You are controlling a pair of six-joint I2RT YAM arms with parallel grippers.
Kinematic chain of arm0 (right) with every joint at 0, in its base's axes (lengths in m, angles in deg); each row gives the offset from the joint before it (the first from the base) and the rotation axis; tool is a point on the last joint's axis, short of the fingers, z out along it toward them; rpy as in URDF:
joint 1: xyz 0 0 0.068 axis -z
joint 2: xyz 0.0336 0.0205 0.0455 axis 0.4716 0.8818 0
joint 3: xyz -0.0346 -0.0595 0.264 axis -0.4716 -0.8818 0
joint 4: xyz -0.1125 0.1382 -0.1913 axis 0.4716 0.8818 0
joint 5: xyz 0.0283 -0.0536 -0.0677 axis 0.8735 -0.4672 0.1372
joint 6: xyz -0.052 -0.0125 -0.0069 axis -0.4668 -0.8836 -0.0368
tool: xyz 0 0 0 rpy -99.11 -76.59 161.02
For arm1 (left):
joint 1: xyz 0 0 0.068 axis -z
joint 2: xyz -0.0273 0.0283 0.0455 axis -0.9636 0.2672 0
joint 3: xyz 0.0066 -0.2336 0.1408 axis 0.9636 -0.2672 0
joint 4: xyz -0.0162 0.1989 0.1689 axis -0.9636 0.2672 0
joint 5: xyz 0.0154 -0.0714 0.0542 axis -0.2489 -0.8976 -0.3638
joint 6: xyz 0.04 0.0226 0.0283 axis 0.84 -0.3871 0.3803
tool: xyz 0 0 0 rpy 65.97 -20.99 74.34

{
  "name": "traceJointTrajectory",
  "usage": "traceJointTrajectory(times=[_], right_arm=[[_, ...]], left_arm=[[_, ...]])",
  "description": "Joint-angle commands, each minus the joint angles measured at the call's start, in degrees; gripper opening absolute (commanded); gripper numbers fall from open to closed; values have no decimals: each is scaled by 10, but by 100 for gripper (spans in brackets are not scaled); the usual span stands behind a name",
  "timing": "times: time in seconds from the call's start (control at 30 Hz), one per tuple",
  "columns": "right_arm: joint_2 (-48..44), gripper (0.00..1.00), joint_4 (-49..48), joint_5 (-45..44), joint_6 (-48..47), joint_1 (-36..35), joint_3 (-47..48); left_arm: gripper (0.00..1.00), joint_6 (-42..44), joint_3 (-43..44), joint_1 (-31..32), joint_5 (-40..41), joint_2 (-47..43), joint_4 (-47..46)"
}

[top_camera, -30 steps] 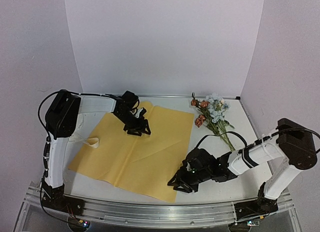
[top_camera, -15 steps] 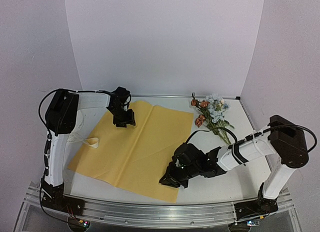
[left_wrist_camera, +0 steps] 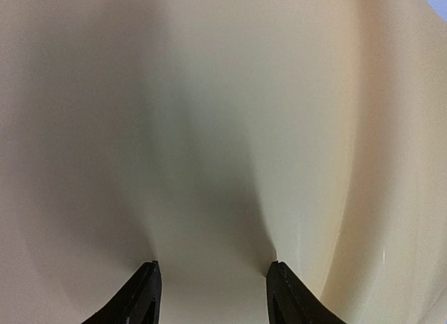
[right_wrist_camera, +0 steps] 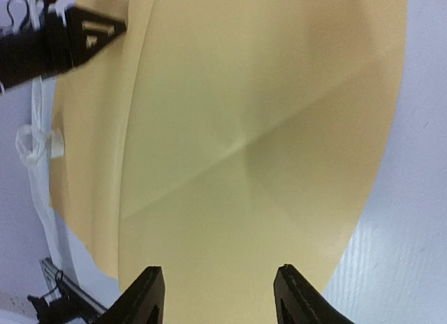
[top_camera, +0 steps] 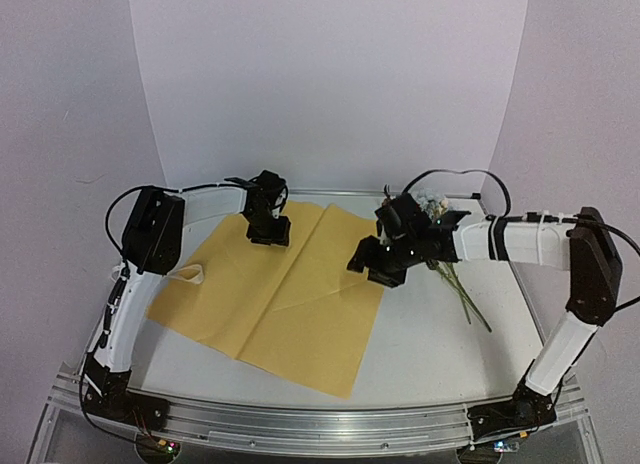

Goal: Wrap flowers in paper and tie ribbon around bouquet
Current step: Adjust the flattened wrapping paper at the center of the board.

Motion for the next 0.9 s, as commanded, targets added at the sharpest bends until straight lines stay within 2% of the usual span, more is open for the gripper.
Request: traceJointTrajectory(times=[0.0,0.17,0.3,0.53,0.87], right_arm=[[82,66,100,-50,-145,52,148],[155,75,131,-44,-181,99,234],[214,75,145,-15,-183,136,289],[306,74,171,13,-151,185,389],[342,71,210,-18,-100,263,412]], left_arm=[[54,78,-11,37,5,27,54],[54,128,-66,61,7,1,42],[54,143,-100,63,8,-17,32],[54,156,-105,63,19,-21,42],[53,177,-101,58,19,-29,51]])
